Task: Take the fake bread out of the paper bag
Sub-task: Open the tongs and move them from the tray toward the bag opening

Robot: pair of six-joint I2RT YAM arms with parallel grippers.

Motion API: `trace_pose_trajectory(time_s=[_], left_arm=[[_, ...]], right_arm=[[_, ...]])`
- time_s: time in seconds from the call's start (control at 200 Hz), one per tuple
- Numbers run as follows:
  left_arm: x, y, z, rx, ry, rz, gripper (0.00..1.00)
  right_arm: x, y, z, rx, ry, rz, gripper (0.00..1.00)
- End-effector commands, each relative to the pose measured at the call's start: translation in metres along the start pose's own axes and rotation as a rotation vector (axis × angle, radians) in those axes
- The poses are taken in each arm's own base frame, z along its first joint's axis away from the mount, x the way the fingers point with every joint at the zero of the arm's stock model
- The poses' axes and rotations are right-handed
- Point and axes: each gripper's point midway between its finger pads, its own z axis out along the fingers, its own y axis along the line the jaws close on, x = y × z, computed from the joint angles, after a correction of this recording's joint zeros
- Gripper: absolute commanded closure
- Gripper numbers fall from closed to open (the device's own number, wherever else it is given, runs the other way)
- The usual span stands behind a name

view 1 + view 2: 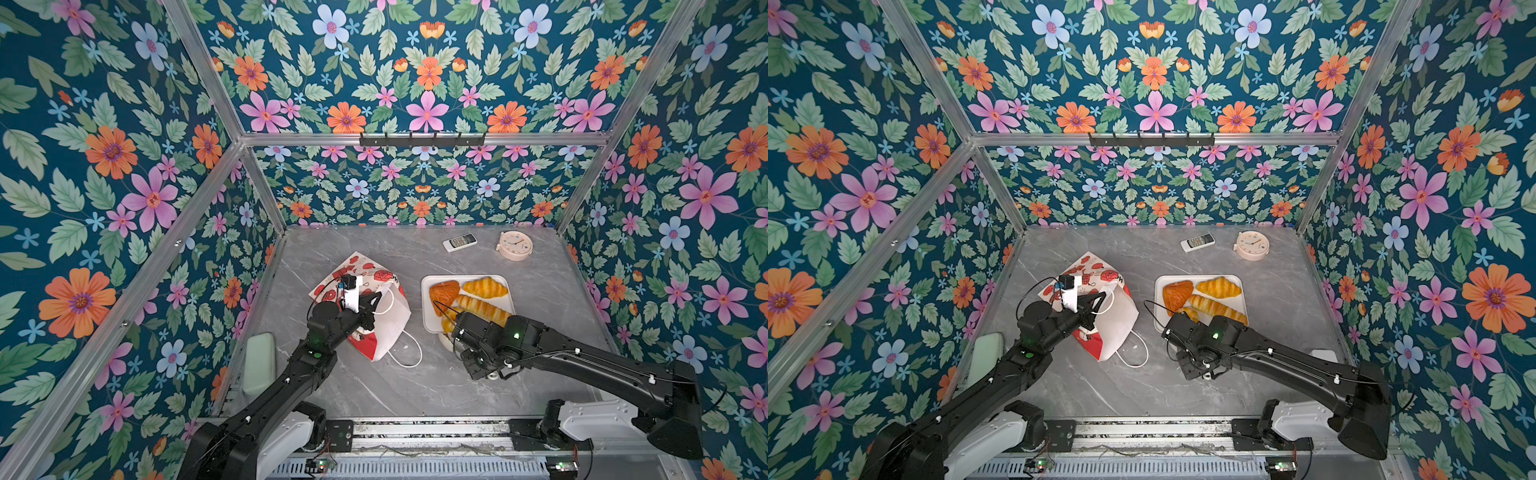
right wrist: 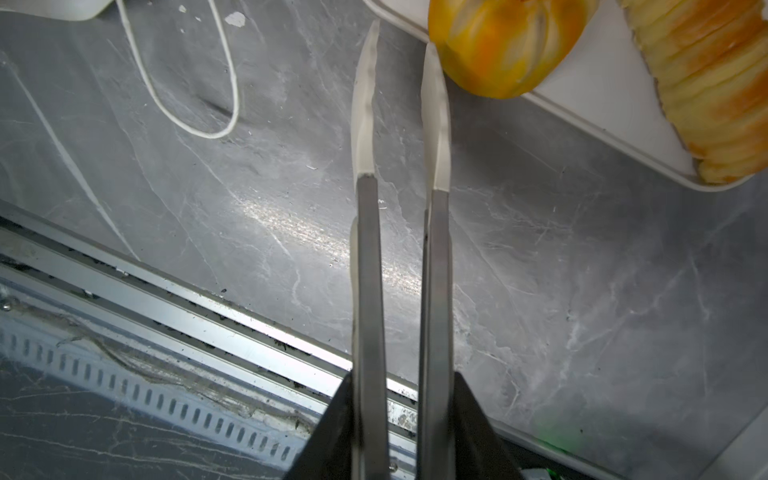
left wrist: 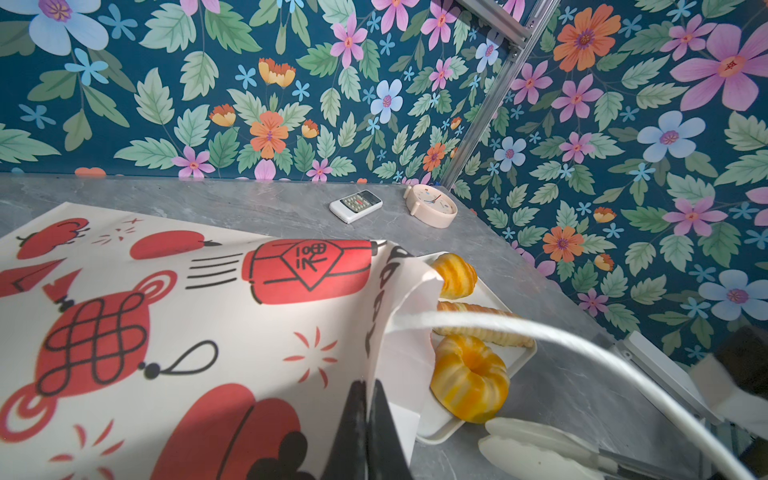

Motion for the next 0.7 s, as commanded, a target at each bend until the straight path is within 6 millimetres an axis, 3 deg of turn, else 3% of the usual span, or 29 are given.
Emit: trace_pose_trajectory(time_s=[0.0,0.19,0.43,0.695], left_arm=[[-0.009,-0.002,-0.001,0.001,-0.028,0.002,0.99],[-0.01,0.0,-0.003,-0.012,-0.024,0.006,0.99],[-0.012,-0.001,0.0,-0.009,-0.008,0.01,0.99],[-0.022,-0.001,-0.002,-0.047,0.038,0.042,0.99]], right_arm=[[-0.007,-0.009,0.004,0.018,-0.02,0.052,0.67],[-0.01,-0.029,-0.002,0.021,-0.057,0.11,0.67],[-0.021,0.036,-0.017,-0.345,-0.083,0.031,0.67],[-0.052,0.053,-0.057,-0.475,-0.283,0.014,0.67]])
